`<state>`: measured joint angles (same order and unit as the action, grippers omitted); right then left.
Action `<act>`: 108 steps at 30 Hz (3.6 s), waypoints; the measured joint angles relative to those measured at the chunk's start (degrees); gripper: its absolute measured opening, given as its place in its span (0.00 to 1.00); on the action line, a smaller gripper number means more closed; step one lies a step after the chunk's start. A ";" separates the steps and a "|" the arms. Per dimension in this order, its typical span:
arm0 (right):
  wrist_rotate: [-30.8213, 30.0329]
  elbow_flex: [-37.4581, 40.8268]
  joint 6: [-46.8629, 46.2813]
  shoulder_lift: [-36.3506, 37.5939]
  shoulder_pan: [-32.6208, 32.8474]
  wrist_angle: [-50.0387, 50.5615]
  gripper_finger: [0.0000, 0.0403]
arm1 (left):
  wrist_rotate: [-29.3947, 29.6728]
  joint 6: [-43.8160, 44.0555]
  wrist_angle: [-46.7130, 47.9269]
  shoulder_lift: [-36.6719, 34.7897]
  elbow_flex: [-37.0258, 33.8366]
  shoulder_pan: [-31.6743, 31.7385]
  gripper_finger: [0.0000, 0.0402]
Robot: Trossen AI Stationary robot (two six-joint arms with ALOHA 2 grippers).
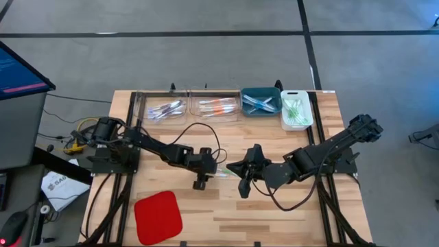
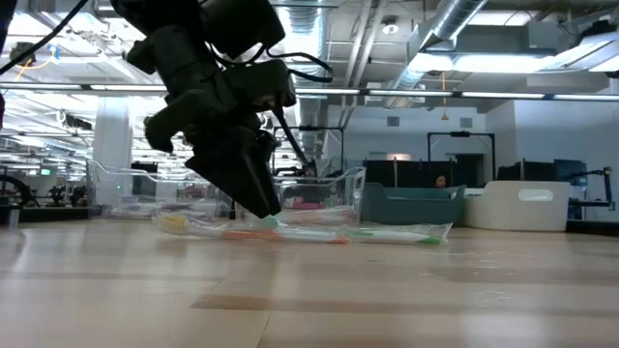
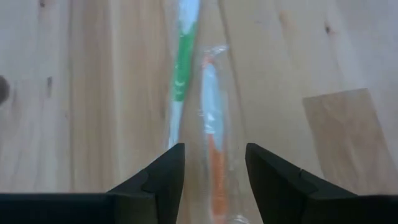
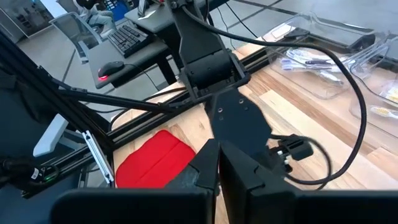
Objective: Pick & Place Toothbrushes
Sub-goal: Put the orange toothbrush into the right transparent bin
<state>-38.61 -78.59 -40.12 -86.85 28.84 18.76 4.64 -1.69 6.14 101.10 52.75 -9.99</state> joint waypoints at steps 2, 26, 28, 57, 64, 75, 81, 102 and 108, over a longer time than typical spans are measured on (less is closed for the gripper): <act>0.00 0.00 0.00 0.00 0.02 0.04 0.02 | 0.00 0.00 -0.08 0.00 0.00 0.40 0.41; 0.02 -0.04 -0.48 -0.02 0.76 0.70 0.02 | -0.48 0.85 -0.23 0.76 -0.11 -1.19 0.40; 0.02 -0.04 -0.48 -0.02 0.76 0.50 0.02 | -0.46 0.85 -0.41 1.29 -0.09 -1.19 0.40; 0.02 -0.07 -1.49 -0.02 0.76 0.26 0.02 | -3.10 8.81 2.66 2.71 -0.17 -0.20 0.05; 0.02 -0.07 -1.49 -0.02 0.76 0.44 0.02 | -2.02 13.12 5.03 -4.79 -0.26 -0.20 0.01; 0.02 -0.07 -1.10 -0.04 0.76 0.46 0.02 | 1.05 16.15 5.95 -16.38 -0.24 0.89 0.01; 0.02 -0.07 -1.03 -0.04 0.76 0.46 0.02 | 1.88 13.66 7.42 -22.56 0.65 10.18 0.00; -0.29 -0.07 -6.42 -0.04 -0.50 3.06 0.02 | -13.58 -19.35 28.12 5.95 38.84 43.16 0.01; -0.48 -0.11 -9.50 0.79 -0.35 5.06 0.02 | -14.21 -22.71 29.25 12.75 41.03 43.63 0.01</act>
<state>-39.09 -78.70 -49.62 -86.06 28.49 23.83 -9.56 -24.40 35.39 113.85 93.78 33.64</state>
